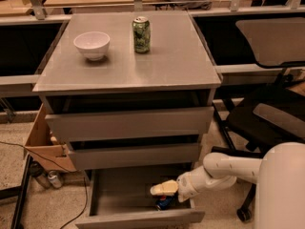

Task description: Pick pepsi can from bottom drawer and place on counter

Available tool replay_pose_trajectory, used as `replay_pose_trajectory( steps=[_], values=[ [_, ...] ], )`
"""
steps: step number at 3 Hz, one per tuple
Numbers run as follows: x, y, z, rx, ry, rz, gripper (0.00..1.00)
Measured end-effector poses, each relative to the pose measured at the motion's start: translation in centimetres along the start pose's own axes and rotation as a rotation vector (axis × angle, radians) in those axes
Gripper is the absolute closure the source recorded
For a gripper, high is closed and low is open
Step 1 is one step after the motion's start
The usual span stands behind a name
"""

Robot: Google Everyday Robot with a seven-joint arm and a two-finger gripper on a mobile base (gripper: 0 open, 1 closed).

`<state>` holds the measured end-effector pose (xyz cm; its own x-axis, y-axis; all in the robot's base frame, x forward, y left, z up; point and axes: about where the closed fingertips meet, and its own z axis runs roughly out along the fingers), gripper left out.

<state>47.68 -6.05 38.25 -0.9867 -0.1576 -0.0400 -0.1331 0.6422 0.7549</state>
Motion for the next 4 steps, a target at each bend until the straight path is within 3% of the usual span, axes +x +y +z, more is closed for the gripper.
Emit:
replay_pose_trajectory(
  steps=[1,2,4],
  values=[
    [-0.4,-2.4,1.5,-0.014,-0.064,0.085,0.00],
    [-3.4,-5.1,4.1,-0.021,-0.178,0.150,0.00],
    [-7.4,-8.9,8.2,-0.014,-0.261,0.230,0.00]
  ],
)
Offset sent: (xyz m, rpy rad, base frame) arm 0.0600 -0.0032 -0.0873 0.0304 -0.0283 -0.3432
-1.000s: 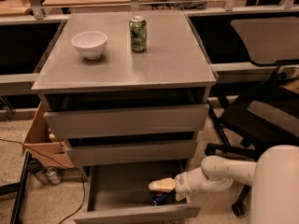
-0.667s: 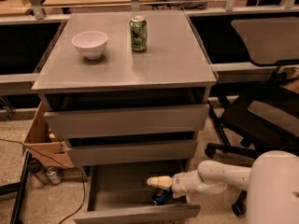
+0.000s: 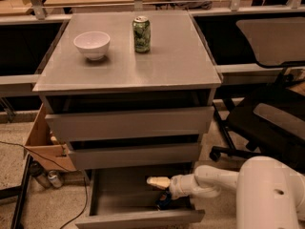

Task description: Pick pepsi can from bottom drawer and place on counter

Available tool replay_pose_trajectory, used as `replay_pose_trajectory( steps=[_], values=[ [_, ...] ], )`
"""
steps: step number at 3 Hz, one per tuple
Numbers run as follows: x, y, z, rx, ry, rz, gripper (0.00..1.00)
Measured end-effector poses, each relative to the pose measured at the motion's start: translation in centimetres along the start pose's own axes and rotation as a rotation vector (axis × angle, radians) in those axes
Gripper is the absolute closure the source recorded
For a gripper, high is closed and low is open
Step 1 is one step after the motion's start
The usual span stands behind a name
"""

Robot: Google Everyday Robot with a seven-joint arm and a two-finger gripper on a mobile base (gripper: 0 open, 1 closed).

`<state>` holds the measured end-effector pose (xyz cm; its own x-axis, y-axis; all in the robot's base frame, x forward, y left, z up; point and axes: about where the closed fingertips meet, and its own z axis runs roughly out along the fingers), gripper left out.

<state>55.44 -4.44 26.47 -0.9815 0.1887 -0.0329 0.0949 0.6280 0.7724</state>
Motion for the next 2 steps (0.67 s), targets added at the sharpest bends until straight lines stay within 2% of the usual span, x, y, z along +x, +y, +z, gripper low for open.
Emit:
replay_pose_trajectory(
  steps=[2],
  values=[
    [-0.9,-3.7,4.2,0.036,0.000,0.078,0.00]
  ],
)
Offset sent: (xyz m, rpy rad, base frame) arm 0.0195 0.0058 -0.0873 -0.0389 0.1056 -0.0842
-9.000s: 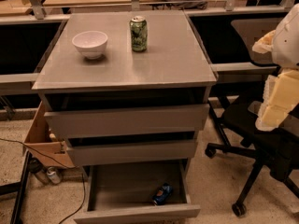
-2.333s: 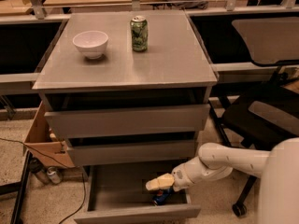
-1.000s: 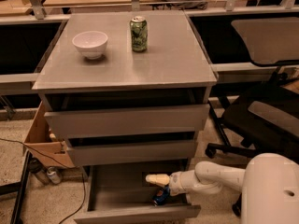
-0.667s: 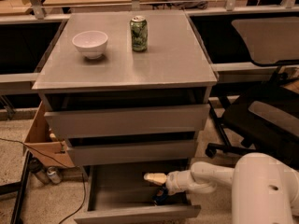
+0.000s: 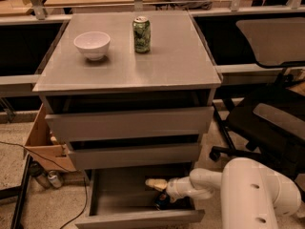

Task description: Pick pepsi can from bottom drawer and place on counter

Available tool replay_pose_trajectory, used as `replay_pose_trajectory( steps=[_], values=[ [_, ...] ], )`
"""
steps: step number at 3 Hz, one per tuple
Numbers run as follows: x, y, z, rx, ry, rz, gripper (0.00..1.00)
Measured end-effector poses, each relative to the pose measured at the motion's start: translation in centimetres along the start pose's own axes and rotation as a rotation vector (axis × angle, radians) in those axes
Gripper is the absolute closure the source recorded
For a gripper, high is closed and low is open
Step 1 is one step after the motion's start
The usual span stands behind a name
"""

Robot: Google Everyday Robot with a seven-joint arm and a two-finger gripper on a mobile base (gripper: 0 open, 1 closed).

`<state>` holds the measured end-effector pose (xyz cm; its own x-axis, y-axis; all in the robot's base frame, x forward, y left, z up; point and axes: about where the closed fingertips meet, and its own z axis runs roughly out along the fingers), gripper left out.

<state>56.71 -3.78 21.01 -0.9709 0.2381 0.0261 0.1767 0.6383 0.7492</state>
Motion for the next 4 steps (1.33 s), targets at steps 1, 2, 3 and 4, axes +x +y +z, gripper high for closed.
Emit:
replay_pose_trajectory(
  steps=[1,2,3,4],
  values=[
    [-0.1,-1.8,1.7,0.035,0.010,0.046,0.00],
    [0.1,-2.7,2.2,0.087,0.015,0.087,0.00],
    [0.2,-3.3,2.7,0.161,0.024,0.132,0.00],
    [0.2,-3.6,3.0,0.195,0.027,0.158,0.00]
  ],
)
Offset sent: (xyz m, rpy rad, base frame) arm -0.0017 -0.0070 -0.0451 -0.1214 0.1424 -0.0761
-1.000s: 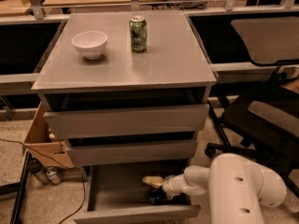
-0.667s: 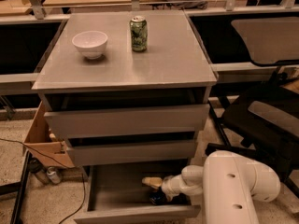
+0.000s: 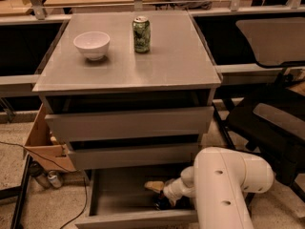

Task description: Pick pepsi can from bottom drawer and place on counter

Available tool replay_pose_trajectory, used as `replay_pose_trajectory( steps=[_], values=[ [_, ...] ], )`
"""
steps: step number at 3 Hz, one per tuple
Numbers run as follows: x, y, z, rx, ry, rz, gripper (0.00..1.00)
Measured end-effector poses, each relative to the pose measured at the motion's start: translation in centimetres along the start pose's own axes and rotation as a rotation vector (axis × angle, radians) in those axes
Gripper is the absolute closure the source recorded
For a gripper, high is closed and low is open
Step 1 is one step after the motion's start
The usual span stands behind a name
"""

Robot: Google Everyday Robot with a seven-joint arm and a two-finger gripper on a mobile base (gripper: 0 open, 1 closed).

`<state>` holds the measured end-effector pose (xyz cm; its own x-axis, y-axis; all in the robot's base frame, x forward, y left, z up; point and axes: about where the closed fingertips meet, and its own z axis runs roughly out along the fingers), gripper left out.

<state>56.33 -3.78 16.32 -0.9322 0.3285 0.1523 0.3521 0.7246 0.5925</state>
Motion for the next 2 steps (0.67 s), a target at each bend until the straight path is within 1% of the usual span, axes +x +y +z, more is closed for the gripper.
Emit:
replay_pose_trajectory(
  steps=[1,2],
  values=[
    [-0.01,-0.45,1.05,0.031,0.003,0.033,0.00],
    [-0.32,-0.36,1.50,0.020,0.004,0.037,0.00]
  ],
)
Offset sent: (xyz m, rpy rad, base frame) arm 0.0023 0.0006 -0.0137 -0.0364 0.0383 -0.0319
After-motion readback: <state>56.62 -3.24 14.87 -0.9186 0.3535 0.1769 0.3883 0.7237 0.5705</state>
